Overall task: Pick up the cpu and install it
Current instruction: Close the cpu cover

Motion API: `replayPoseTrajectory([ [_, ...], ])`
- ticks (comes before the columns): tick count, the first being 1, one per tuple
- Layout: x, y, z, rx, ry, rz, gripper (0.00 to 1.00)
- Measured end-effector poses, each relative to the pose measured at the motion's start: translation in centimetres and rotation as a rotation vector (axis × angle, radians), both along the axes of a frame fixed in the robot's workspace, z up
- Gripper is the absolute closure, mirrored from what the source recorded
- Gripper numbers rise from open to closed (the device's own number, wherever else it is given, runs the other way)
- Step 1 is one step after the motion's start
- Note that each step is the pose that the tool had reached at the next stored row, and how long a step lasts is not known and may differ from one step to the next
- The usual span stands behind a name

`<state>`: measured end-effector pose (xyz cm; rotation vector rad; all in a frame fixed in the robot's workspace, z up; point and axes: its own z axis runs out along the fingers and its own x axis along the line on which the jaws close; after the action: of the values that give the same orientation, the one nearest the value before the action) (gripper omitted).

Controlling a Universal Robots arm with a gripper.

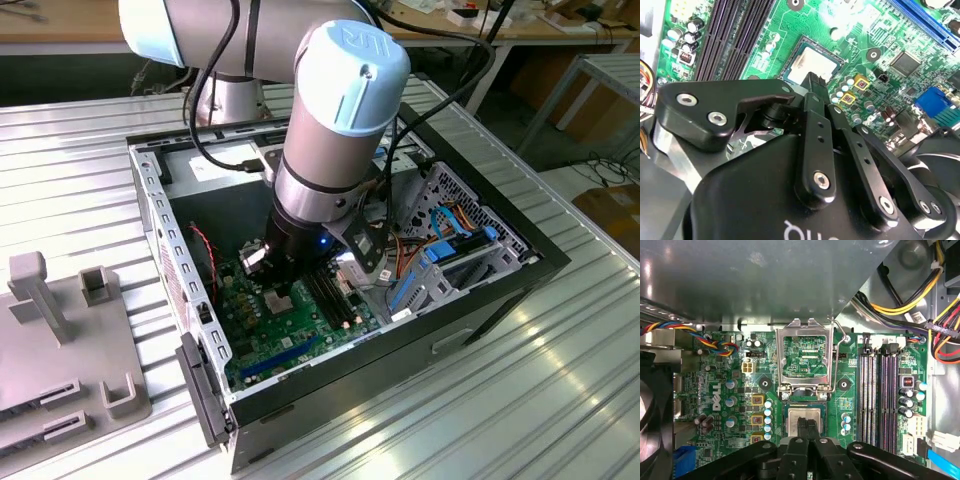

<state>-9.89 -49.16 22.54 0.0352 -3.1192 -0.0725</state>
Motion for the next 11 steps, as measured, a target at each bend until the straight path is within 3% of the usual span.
replayPoseTrajectory([
  [7,0.01,0.00,0.10,-0.0002,0.0000,0.000,0.89],
  [8,0.18,0.02,0.10,-0.0004,0.0001,0.000,0.89],
  [11,1.71,0.26,-0.02,-0.0002,0.0000,0.004,0.89],
])
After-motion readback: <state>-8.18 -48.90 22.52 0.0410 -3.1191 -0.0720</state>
